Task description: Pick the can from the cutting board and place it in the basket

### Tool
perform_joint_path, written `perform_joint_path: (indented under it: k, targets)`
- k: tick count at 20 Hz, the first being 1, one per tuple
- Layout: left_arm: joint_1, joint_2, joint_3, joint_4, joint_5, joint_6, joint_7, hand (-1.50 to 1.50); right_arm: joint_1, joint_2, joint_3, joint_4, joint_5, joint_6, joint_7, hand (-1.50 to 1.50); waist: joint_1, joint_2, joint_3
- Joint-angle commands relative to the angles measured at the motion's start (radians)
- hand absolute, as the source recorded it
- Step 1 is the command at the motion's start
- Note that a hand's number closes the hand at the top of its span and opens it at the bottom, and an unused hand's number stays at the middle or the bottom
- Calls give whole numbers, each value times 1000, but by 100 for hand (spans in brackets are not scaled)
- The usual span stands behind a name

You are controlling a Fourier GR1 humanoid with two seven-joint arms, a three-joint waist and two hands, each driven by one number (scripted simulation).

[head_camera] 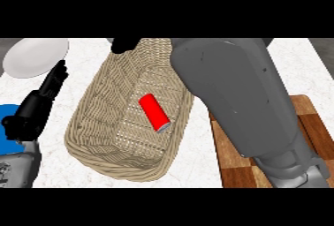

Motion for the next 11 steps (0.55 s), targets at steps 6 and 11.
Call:
perform_joint_path:
  k: [6,11]
  targets:
    - [-3,17,23,12,7,-9,-8,0,62,-97,-186,-84,107,-285,46,-150,-7,0,0]
    - [2,-15,-4,-40,-18,22,32,0,236,-196,-257,-267,80,-242,22,-150,-22,-6,2]
